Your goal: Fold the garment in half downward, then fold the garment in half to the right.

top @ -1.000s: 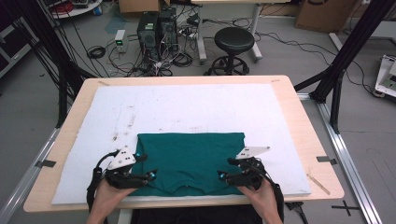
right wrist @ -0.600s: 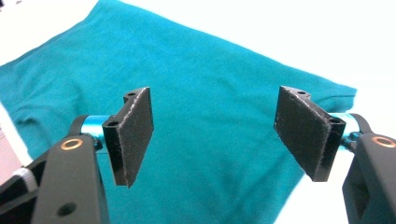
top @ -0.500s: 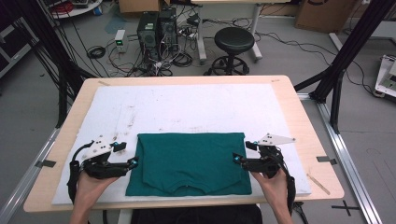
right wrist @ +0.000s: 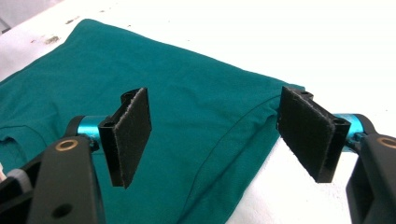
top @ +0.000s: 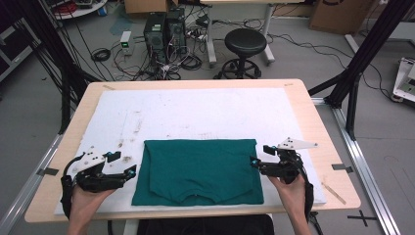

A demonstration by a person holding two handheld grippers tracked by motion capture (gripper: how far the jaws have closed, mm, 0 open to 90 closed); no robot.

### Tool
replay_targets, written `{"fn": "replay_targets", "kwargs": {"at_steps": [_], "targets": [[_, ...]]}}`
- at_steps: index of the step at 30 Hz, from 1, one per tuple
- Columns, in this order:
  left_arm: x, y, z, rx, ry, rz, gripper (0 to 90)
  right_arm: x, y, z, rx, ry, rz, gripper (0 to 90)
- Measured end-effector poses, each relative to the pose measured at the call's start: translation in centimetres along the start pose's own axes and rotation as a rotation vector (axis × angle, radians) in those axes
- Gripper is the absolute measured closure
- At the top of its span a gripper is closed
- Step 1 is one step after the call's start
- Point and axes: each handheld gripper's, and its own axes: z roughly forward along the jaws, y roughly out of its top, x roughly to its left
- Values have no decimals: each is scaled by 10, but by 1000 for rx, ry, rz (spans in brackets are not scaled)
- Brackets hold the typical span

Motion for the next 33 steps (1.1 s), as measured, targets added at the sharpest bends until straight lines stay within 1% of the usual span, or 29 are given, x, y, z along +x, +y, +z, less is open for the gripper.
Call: {"fn": "replay_targets", "kwargs": {"at_steps": [4,10,17,21,26,29,30,33], "targets": [[-1,0,-1,-1,0,0,220,-1,-1,-2,-4,-2,-2,268],[-4,0,1,8,-5,3,221,-3,-2,-6,-12,-9,12,268],[-5,-1,3,17,-8,8,222,-1,-2,-2,5,1,10,268],[-6,0,3,15,-10,9,222,0,-2,-1,4,5,2,268],[-9,-1,6,21,-19,13,222,-1,-2,-1,7,3,7,268],[-14,0,6,-12,-46,39,223,0,-2,-1,7,7,11,268],[-16,0,5,-25,-48,55,234,1,-2,-1,6,9,10,268],[-21,1,4,-58,-62,79,263,2,-1,-1,2,16,4,270]]}}
